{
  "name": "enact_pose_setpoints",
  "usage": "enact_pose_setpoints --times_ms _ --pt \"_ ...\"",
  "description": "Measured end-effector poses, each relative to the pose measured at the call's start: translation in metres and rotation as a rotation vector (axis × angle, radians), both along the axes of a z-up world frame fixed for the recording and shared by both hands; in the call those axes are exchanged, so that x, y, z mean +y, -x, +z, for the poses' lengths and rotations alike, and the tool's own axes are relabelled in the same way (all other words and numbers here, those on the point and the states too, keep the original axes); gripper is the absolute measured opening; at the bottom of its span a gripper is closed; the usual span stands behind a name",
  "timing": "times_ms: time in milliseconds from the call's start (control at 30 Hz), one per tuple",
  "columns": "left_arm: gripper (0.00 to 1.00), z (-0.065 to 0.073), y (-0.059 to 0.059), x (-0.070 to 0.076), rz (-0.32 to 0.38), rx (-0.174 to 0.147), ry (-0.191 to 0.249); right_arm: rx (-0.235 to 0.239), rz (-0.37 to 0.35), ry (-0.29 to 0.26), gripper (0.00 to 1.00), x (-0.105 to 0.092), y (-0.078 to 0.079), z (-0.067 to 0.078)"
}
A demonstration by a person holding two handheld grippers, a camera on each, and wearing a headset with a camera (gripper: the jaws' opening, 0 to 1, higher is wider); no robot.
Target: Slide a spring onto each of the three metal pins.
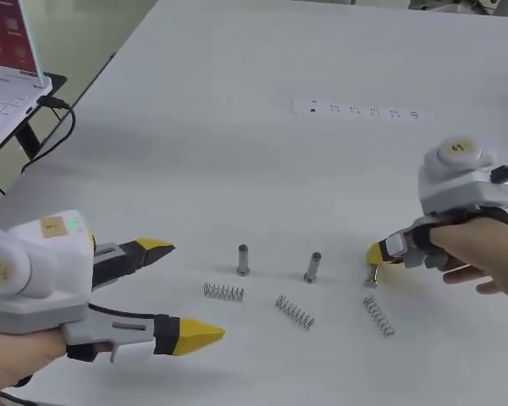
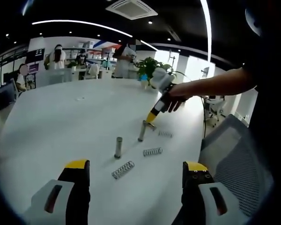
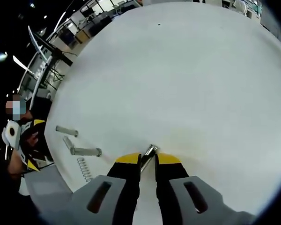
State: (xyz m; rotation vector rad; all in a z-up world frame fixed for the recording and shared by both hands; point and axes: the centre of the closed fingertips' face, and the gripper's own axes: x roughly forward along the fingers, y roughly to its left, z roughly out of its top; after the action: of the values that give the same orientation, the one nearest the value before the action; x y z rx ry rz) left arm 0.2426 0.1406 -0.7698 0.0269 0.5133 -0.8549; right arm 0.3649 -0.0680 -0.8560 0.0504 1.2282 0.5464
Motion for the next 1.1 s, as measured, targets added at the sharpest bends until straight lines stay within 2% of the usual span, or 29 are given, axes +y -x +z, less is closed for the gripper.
enact_pose_setpoints --times_ms 333,500,733,1100 --pt "0.78 -0.0045 -0.0005 -0.0019 -0.016 0.004 -0.016 0.038 -0.061 0.030 0.06 -0.0015 -0.0008 -0.0010" --pt "0.78 -0.0054 -0.0004 -0.0035 -0.021 0.004 -0.016 0.049 -0.066 0.051 0.06 -0.0013 0.0006 -0.0009" --pt "0.77 -0.0066 0.0004 -0.0025 -0.019 0.005 -0.016 0.034 -0.046 0.063 0.05 -0.0013 0.0023 -0.0002" --pt "0.77 -0.0071 0.0019 -0.0031 -0.014 0.006 -0.015 -0.033 0.028 0.074 0.04 -0.0053 0.0047 0.0007"
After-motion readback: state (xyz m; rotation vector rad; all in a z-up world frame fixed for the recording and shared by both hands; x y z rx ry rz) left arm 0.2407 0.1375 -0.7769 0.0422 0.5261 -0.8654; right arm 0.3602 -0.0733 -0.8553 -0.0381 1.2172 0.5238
